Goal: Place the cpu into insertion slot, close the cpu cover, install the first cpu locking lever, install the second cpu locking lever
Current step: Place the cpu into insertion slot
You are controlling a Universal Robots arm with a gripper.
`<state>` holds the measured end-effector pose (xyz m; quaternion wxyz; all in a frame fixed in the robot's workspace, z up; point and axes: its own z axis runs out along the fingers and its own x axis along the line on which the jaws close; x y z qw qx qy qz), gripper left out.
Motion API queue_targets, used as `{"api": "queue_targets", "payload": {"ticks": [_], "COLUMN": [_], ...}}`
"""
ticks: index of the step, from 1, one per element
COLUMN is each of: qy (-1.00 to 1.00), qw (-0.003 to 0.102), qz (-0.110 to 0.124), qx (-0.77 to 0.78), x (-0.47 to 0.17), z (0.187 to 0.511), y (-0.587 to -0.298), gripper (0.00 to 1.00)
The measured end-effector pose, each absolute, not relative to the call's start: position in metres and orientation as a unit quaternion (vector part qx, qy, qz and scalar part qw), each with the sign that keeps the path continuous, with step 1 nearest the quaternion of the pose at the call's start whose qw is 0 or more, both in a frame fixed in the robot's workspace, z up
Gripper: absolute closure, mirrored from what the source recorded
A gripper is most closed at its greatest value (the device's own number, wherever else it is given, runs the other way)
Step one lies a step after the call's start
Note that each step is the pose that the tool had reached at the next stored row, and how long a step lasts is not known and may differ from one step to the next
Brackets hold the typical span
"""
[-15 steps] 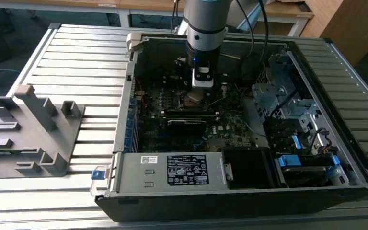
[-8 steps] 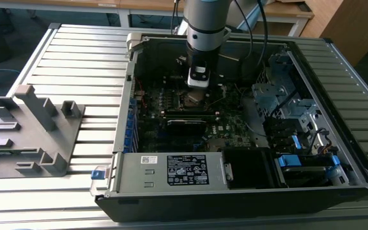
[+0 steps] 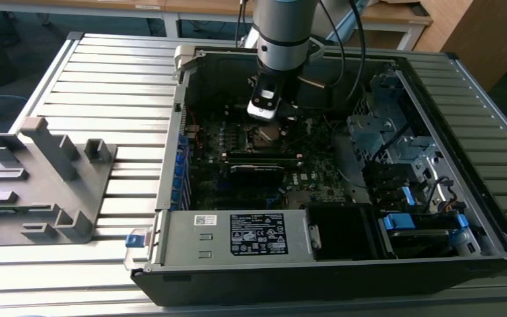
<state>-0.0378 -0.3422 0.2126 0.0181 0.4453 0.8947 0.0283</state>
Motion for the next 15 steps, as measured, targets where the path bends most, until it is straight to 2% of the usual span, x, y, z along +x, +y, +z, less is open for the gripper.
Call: {"api": "queue_targets", "payload": {"ticks": [15], "qy": [0.826], "qw": [0.022], "qz": [0.026], "qx": [0.563], "x": [-0.0378], "z": [0.2119], "y": [-0.3421], "gripper": [0.46]}}
